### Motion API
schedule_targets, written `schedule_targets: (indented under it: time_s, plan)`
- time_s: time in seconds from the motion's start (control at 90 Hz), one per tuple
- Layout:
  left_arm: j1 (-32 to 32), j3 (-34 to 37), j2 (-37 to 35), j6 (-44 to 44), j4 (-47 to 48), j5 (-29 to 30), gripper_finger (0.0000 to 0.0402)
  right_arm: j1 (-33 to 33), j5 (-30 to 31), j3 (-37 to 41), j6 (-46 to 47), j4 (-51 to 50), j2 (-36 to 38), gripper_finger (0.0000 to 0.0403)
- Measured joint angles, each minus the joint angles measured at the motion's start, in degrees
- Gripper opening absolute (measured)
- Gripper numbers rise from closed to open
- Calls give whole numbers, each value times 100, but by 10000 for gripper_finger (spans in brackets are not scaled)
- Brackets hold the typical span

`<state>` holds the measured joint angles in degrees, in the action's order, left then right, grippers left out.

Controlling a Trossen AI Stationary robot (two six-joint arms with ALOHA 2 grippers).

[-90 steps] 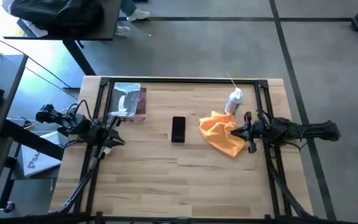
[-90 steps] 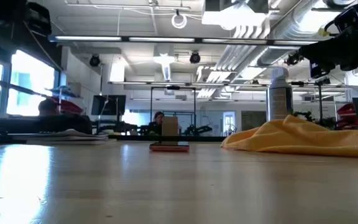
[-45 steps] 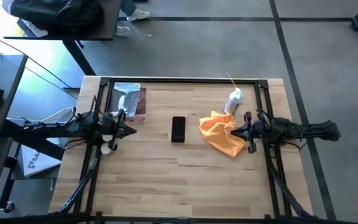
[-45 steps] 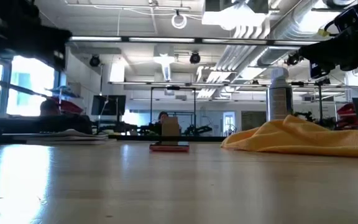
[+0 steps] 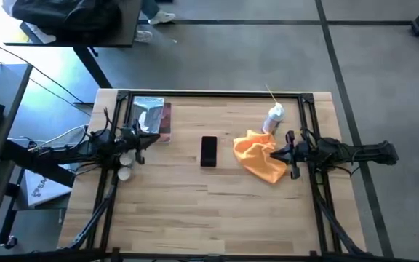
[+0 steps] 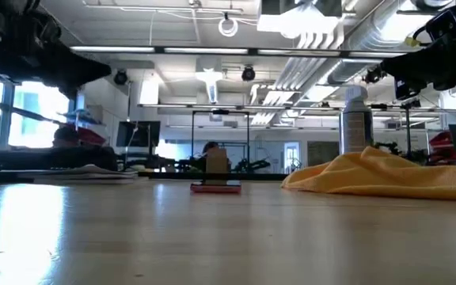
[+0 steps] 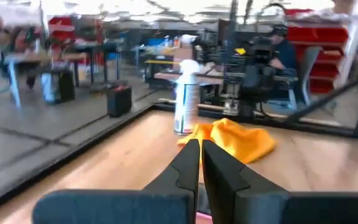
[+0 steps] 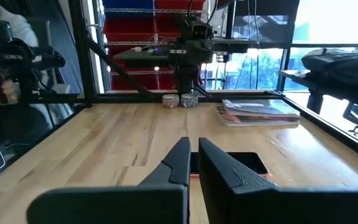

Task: Apply microfiber cloth
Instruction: Return to Home Position

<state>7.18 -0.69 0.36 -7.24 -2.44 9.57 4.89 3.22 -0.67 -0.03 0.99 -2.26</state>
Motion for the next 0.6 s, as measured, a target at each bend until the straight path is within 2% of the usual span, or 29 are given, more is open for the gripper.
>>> schedule_targets:
  time_s: [0.111, 0.6]
  plan:
    - [-2, 0, 0, -305, -1, 1, 0, 0, 0, 0, 0, 2, 0, 0]
    - [-2, 0, 0, -309, -18, 1, 0, 0, 0, 0, 0, 2, 0, 0]
